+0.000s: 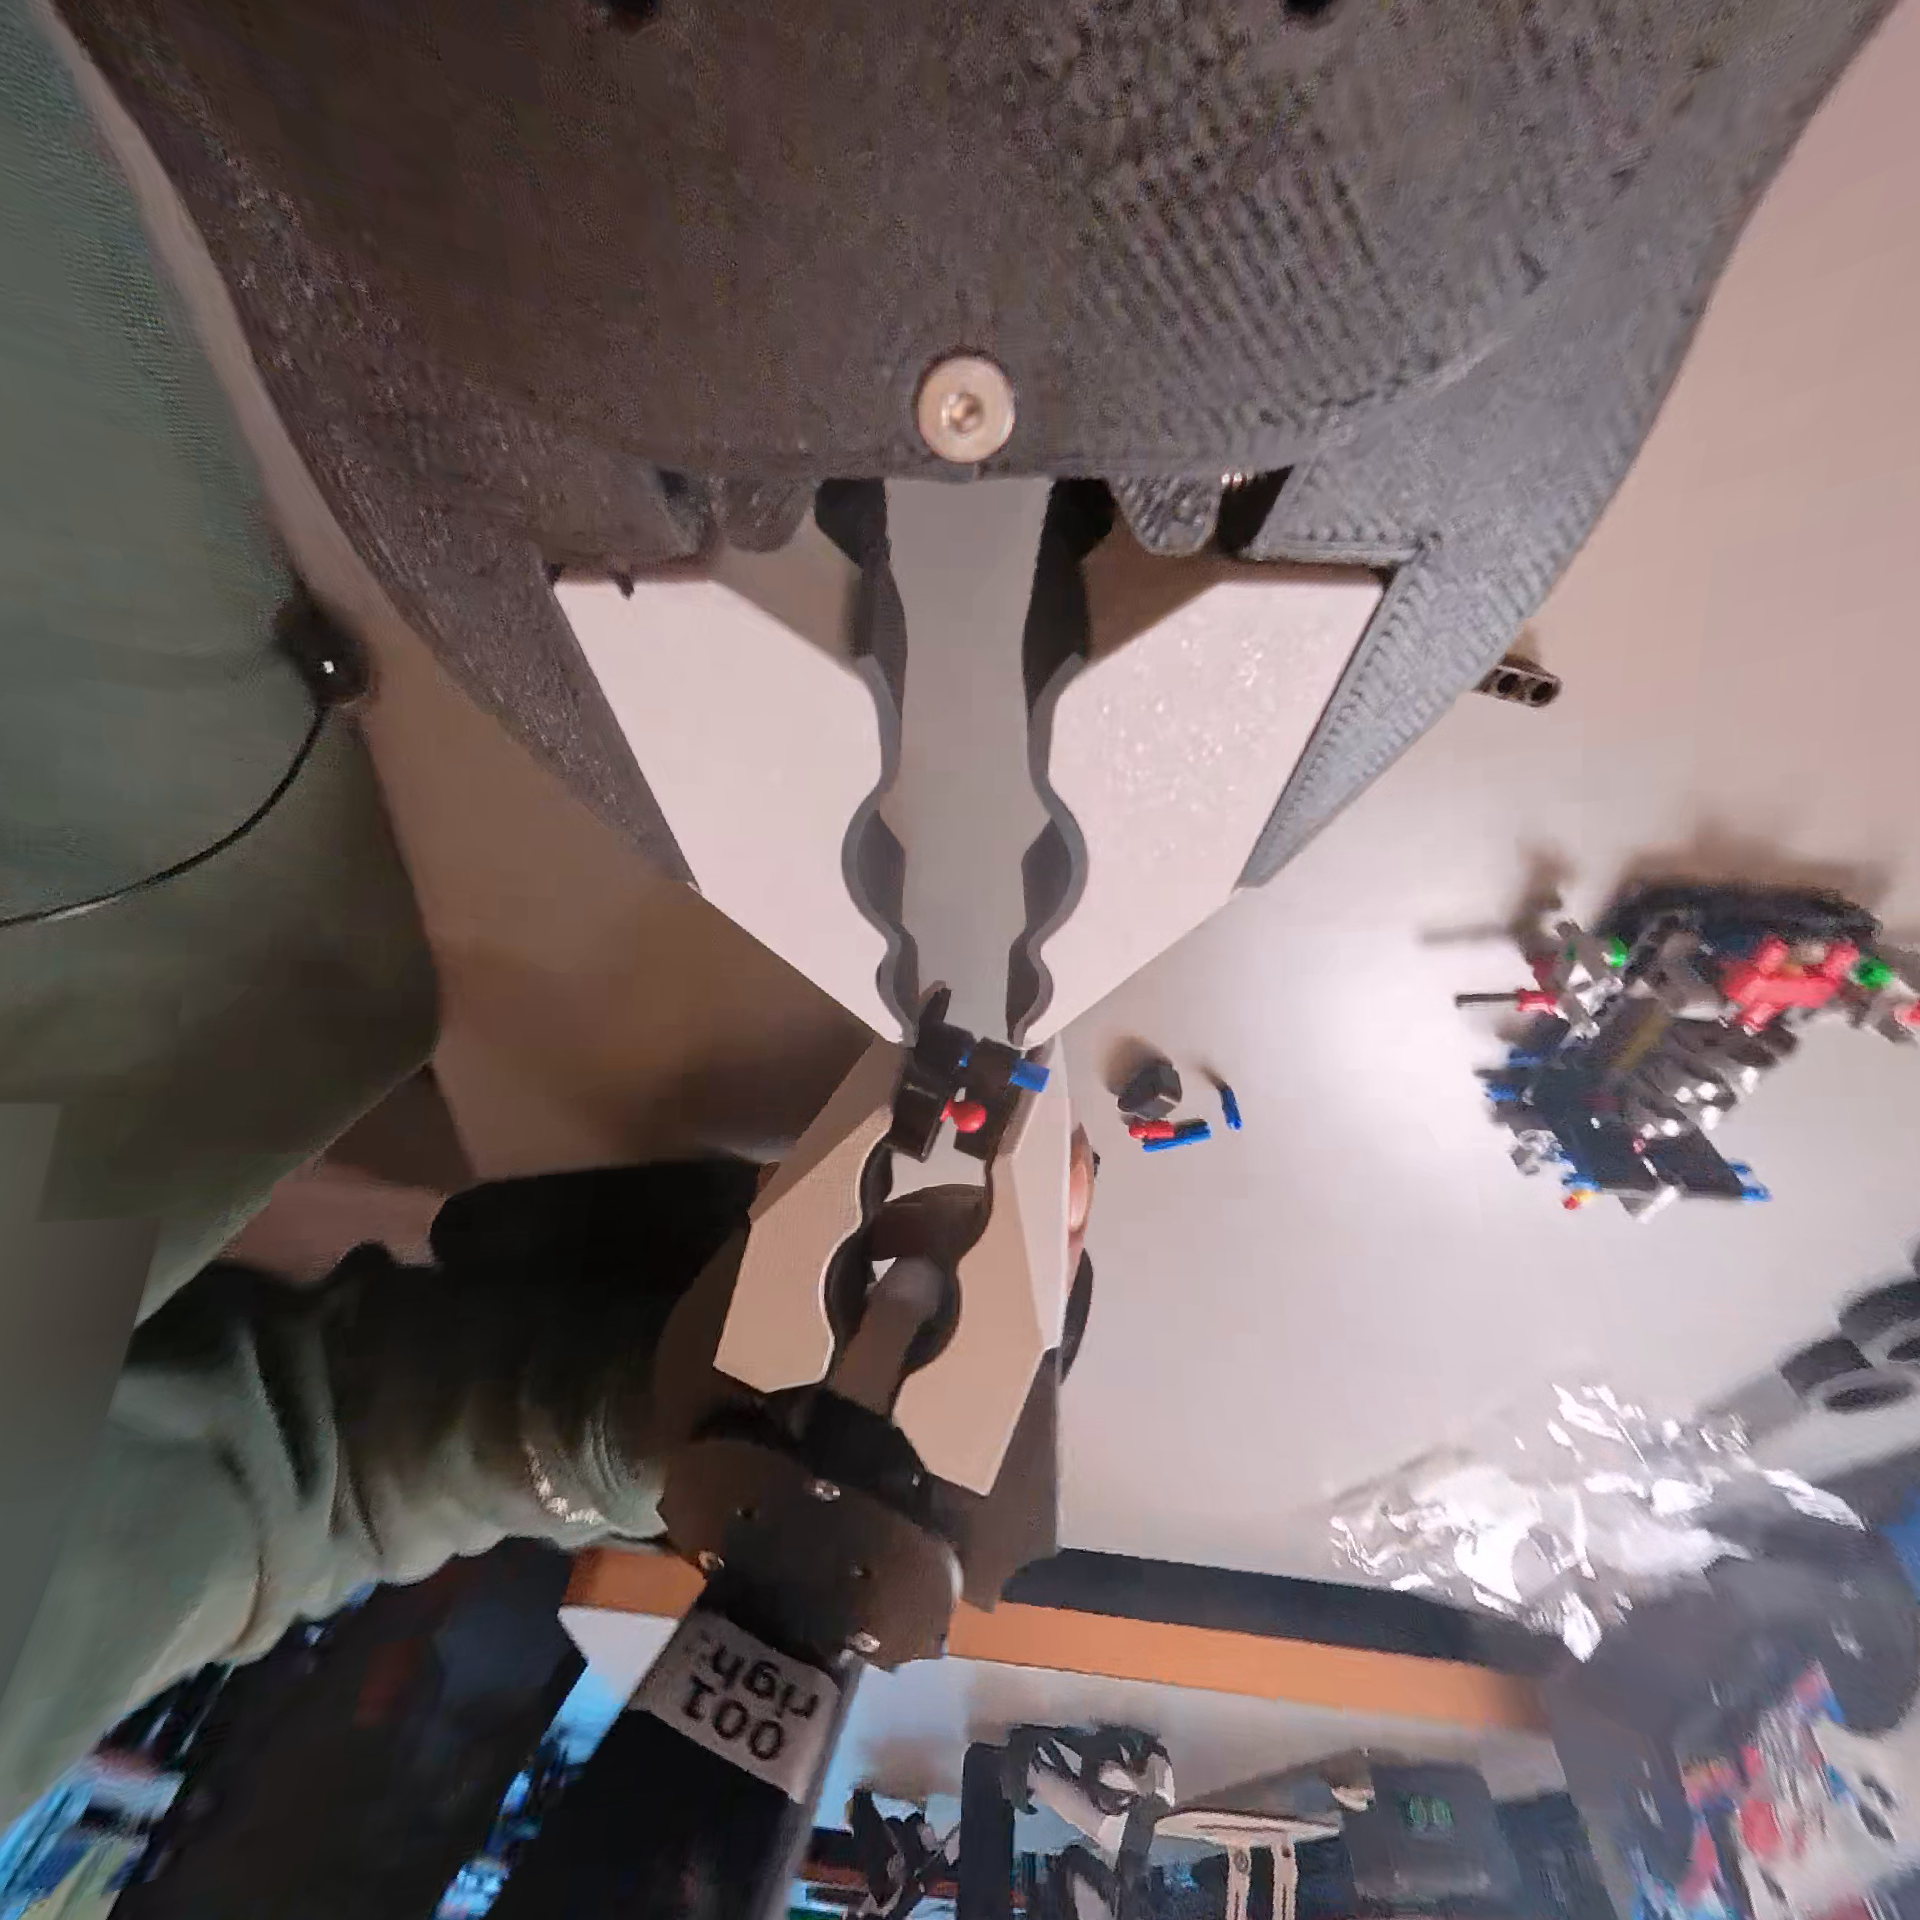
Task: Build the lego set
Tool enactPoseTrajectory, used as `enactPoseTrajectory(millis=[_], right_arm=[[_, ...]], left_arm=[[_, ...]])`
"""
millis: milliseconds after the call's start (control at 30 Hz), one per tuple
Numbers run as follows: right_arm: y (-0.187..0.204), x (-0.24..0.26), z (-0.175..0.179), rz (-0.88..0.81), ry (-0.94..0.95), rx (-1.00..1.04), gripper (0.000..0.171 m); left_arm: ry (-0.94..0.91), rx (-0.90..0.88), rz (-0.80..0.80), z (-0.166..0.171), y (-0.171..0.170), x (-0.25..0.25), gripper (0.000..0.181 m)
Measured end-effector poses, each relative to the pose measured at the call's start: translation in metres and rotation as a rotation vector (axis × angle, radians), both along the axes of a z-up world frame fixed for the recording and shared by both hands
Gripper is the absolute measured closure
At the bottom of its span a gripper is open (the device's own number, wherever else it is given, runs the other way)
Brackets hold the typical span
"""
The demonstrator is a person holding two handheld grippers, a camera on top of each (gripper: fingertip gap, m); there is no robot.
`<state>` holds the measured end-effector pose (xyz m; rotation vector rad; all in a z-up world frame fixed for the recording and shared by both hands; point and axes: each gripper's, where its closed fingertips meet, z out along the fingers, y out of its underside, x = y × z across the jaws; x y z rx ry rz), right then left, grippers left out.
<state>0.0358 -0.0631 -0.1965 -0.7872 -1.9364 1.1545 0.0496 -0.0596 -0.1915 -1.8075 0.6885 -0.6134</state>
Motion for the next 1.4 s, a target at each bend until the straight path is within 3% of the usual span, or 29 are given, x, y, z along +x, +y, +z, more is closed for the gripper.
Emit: enactPoseTrajectory(millis=[267, 1000, 1100, 1200, 1300, 1400], right_arm=[[0.000, 0.001, -0.004, 0.007, -0.016, -0.025, 0.156], [0.002, 0.004, -0.030, -0.003, -0.130, 0.046, 0.158], [0.014, -0.004, -0.020, -0.072, -0.033, 0.088, 0.158], [0.025, -0.010, -0.006, -0.144, 0.123, 0.220, 0.157], [0.029, -0.013, 0.007, -0.194, 0.257, 0.345, 0.158], [0.024, -0.014, 0.015, -0.194, 0.337, 0.414, 0.158]], left_arm=[[0.159, 0.129, 0.044, 0.000, 0.002, -0.001, 0.165], [0.291, 0.081, 0.024, -0.027, 0.003, 0.003, 0.169], [0.192, 0.077, 0.078, -0.020, 0.011, -0.004, 0.172], [-0.019, -0.001, 0.095, -0.010, 0.015, -0.010, 0.153], [-0.295, -0.090, 0.069, 0.007, 0.015, -0.010, 0.152], [-0.419, -0.141, 0.052, 0.013, 0.017, -0.006, 0.153]])
